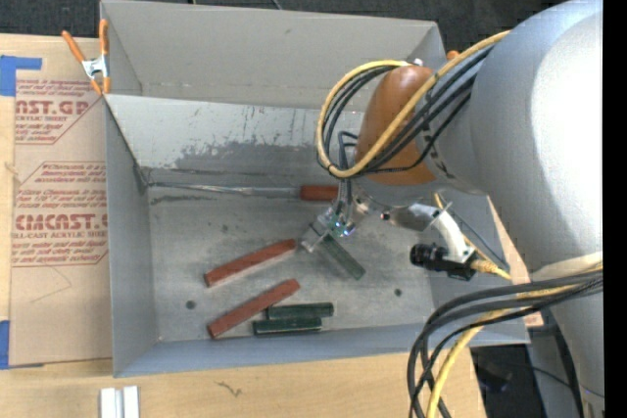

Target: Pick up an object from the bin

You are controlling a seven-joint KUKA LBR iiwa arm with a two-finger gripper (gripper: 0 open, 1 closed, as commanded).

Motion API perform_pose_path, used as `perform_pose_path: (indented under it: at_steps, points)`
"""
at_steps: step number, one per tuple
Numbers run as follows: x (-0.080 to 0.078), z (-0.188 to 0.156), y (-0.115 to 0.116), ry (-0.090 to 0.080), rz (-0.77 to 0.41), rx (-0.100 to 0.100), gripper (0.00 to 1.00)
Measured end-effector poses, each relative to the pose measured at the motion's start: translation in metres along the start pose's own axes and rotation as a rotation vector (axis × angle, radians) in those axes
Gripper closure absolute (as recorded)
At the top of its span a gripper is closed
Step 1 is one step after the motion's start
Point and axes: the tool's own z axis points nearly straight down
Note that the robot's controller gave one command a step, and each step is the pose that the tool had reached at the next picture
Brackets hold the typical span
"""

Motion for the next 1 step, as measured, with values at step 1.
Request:
perform_pose_path:
  at_steps: [1]
  points:
    - [-0.0005,-0.0412,0.0008,-0.001,-0.001,-0.003,1.0]
